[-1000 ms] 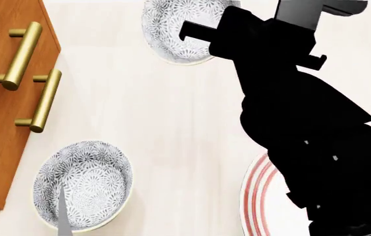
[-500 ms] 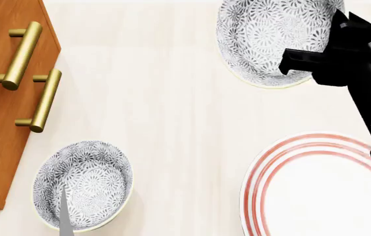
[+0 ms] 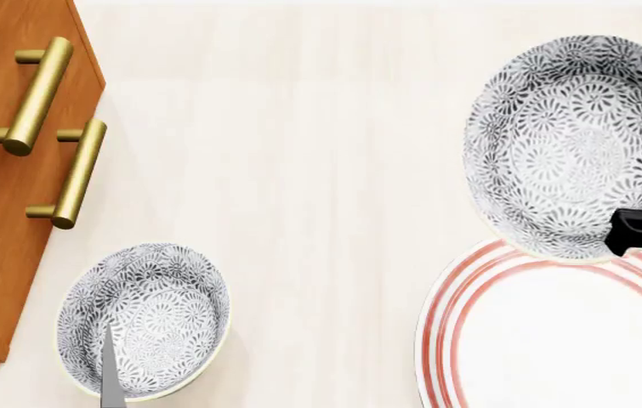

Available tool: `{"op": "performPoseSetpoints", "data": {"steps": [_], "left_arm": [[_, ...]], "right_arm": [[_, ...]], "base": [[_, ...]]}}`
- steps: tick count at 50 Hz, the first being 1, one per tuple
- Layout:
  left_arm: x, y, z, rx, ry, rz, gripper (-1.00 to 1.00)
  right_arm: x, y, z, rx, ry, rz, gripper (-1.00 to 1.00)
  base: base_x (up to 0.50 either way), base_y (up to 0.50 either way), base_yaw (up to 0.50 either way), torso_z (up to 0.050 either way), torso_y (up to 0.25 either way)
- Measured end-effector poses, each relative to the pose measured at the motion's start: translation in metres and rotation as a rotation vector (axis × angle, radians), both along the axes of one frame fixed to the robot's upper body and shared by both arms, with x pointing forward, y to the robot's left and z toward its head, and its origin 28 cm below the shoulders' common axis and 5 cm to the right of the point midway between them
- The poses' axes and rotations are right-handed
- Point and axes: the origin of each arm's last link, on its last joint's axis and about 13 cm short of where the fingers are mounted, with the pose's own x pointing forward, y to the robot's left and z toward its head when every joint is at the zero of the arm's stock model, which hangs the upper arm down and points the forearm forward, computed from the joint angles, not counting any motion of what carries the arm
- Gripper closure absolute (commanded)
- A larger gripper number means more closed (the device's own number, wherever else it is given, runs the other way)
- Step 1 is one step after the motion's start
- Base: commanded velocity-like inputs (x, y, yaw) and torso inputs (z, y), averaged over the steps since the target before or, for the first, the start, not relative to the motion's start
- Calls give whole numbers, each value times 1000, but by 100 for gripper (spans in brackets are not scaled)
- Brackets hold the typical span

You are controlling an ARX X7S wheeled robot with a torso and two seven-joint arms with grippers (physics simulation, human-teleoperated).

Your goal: Pick up the bowl and put it in the front on the plate.

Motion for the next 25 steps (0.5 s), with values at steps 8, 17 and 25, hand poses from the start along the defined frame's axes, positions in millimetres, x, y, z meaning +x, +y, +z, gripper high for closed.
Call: {"op": "performPoseSetpoints", "data": {"steps": [8, 17, 25], "left_arm": [[0, 0, 0, 5, 1, 2, -100], [0, 0, 0, 10, 4, 2, -100], [1, -1, 0, 13, 7, 1, -100]], "right_arm": [[-8, -7, -9, 11, 38, 19, 100], [-13, -13, -18, 28, 71, 17, 100], [-15, -18, -28, 38, 103, 0, 100]], "base": [[0, 0, 0, 0, 2], [0, 0, 0, 0, 0], [0, 0, 0, 0, 0]]}}
